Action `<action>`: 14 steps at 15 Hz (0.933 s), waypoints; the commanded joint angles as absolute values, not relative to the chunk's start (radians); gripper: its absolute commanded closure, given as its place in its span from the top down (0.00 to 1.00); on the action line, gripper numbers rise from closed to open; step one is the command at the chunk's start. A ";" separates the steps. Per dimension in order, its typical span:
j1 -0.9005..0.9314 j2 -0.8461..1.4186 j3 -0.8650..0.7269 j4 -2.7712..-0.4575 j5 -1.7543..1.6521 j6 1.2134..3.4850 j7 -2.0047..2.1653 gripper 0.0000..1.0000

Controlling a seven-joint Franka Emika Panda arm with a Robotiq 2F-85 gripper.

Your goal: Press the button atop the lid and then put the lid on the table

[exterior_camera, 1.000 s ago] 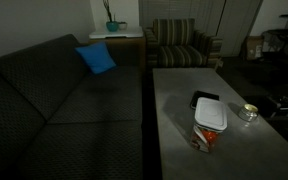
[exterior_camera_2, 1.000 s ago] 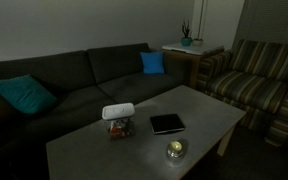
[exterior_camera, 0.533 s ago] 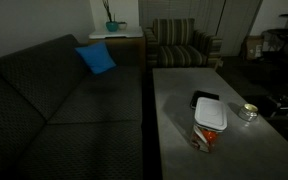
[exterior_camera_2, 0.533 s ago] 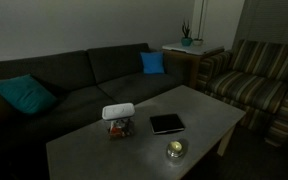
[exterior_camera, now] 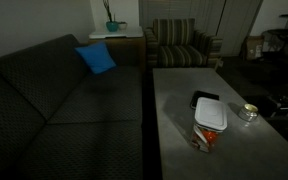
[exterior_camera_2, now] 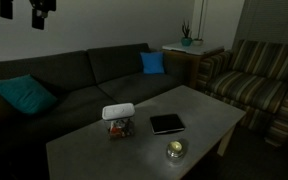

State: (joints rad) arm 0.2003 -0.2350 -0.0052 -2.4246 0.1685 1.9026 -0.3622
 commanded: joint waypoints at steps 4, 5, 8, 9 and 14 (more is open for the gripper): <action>0.182 -0.242 0.018 -2.431 0.187 1.924 -0.395 1.00; 0.185 -0.229 0.023 -2.436 0.191 1.963 -0.396 1.00; 0.195 -0.166 0.028 -2.419 0.233 2.049 -0.443 1.00; 0.198 -0.142 0.030 -2.409 0.253 2.072 -0.468 1.00; 0.200 -0.001 0.057 -2.373 0.373 2.201 -0.625 1.00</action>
State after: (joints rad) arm 0.2052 -0.0999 0.0358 -2.4150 0.3051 2.1374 -0.5297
